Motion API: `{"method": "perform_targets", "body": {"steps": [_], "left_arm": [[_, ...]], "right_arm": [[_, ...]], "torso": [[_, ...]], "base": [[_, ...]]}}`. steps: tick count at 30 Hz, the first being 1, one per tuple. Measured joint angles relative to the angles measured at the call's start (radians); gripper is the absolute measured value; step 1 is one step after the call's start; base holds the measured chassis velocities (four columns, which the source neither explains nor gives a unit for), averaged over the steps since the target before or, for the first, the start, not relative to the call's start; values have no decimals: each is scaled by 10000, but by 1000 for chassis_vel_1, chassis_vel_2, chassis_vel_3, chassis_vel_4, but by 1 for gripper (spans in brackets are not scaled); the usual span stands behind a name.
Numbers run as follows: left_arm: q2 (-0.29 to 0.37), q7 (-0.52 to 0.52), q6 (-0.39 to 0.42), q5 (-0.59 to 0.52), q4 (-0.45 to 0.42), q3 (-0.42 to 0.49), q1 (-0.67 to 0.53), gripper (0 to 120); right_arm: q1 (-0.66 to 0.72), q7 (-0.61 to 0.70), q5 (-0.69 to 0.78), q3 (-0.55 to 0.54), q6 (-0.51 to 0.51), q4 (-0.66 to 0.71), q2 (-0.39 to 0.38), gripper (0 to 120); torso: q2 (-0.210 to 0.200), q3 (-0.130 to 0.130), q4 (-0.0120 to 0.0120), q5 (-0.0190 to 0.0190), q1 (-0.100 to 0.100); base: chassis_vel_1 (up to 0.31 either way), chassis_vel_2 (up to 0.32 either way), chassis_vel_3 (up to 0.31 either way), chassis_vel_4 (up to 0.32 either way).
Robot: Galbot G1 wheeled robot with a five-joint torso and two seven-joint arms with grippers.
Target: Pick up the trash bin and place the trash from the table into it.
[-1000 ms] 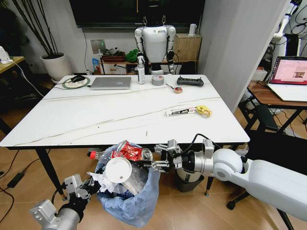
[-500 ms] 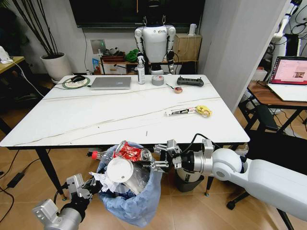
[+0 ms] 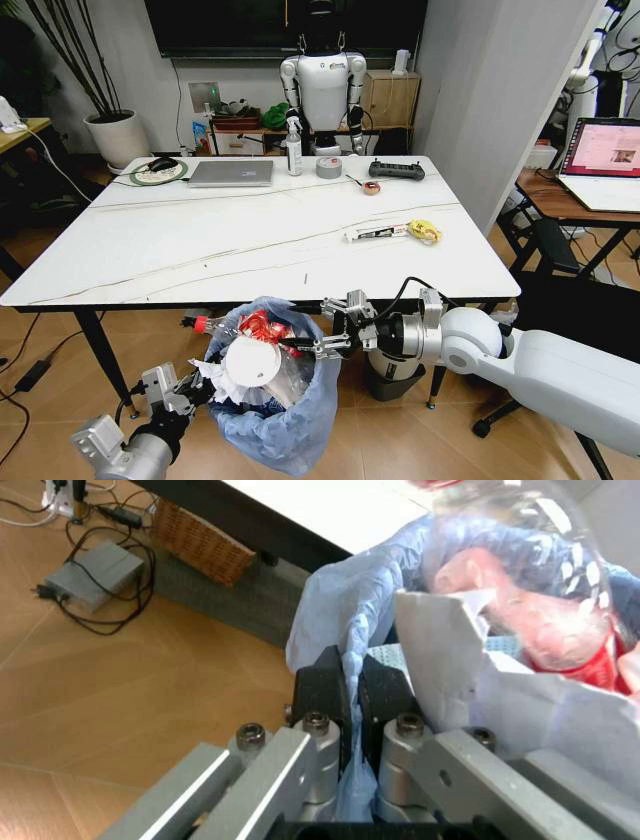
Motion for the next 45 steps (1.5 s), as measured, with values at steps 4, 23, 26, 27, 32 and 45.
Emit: {"method": "perform_targets", "body": {"steps": [4,23,26,27,32,45], "left_arm": [[-1,-3,3,-4,9,12,-14,0],[-110,-11,-5,190,6,-95,323,0],[-110,-10,-11,208,-8,-164,375,0],[-110,-10,-18,209,-11,-246,398,0],[-122,-12,-34,172,-49,-455,447,0],[-185,-17,-37,150,-259,-687,590,0]], "right_arm": [[5,-32,1,-2,1,-31,2,70],[-659,668,478,2158,44,-755,-114,100],[-730,968,535,2423,62,-1001,-111,100],[-757,1286,612,2618,62,-1274,-73,100],[-711,2117,803,2948,60,-2037,74,100],[-247,3192,355,3098,34,-4470,1022,100]], "torso": [[0,0,0,0,0],[0,-1,-2,0,0],[0,-1,-1,2,0],[0,-1,-1,1,0],[0,0,0,2,0],[0,1,0,0,0]], "base": [[0,0,0,0],[0,0,0,0],[0,0,0,0],[0,0,0,0],[0,0,0,0],[0,0,0,0]]}}
